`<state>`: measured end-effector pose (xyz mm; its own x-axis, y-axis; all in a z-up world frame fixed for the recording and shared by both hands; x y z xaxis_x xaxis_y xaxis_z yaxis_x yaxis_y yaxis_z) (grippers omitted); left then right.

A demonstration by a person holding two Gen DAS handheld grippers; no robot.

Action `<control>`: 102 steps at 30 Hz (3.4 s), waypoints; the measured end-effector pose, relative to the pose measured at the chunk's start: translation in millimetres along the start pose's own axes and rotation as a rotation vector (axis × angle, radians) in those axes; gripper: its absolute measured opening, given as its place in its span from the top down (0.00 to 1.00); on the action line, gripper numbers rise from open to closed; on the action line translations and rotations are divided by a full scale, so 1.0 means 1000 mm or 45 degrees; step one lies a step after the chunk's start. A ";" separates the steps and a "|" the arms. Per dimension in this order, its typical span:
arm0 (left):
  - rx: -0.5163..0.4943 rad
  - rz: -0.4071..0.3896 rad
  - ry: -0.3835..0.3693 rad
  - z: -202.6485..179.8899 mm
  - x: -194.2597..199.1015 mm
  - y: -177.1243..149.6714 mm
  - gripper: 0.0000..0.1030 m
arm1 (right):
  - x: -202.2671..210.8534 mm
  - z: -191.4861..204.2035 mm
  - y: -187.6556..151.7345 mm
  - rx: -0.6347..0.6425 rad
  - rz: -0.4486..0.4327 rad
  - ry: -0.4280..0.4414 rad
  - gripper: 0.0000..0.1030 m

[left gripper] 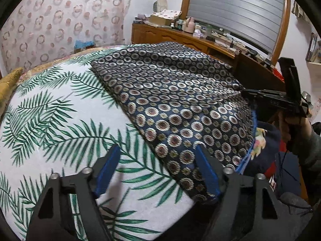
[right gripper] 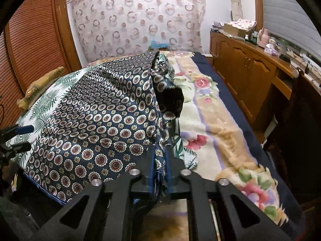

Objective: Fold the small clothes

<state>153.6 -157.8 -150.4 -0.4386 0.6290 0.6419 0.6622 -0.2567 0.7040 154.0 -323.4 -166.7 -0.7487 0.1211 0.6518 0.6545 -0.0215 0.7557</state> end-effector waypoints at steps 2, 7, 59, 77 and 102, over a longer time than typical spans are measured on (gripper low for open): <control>0.008 0.008 -0.031 -0.004 -0.001 -0.003 0.39 | -0.001 0.002 -0.002 0.003 0.007 0.007 0.80; 0.032 0.040 -0.088 -0.016 -0.008 -0.011 0.55 | 0.004 -0.002 0.000 0.006 0.000 0.001 0.67; 0.002 -0.185 -0.160 -0.024 -0.002 0.148 0.97 | 0.040 0.063 -0.012 0.259 -0.087 0.209 0.37; 0.058 -0.204 -0.199 0.008 -0.021 0.168 0.97 | 0.025 0.069 0.004 0.325 -0.057 0.098 0.36; 0.127 -0.218 0.068 0.108 -0.010 0.179 0.59 | -0.070 0.099 0.203 0.468 -0.224 0.134 0.97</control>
<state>342.2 -130.7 -64.2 -0.5798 0.6169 0.5322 0.6309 -0.0733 0.7724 350.3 -237.8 -65.3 -0.8465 -0.0113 0.5322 0.4955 0.3486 0.7956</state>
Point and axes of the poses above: each gripper's, at about its wrist camera, not at the fingertips, and x roughly against the way its jaws point, z to its left, y to its top, the point moved 10 cm from there along -x, roughly the way its jaws point, and after that the axes turned 13 degrees about -y, right-handed, at the moved point
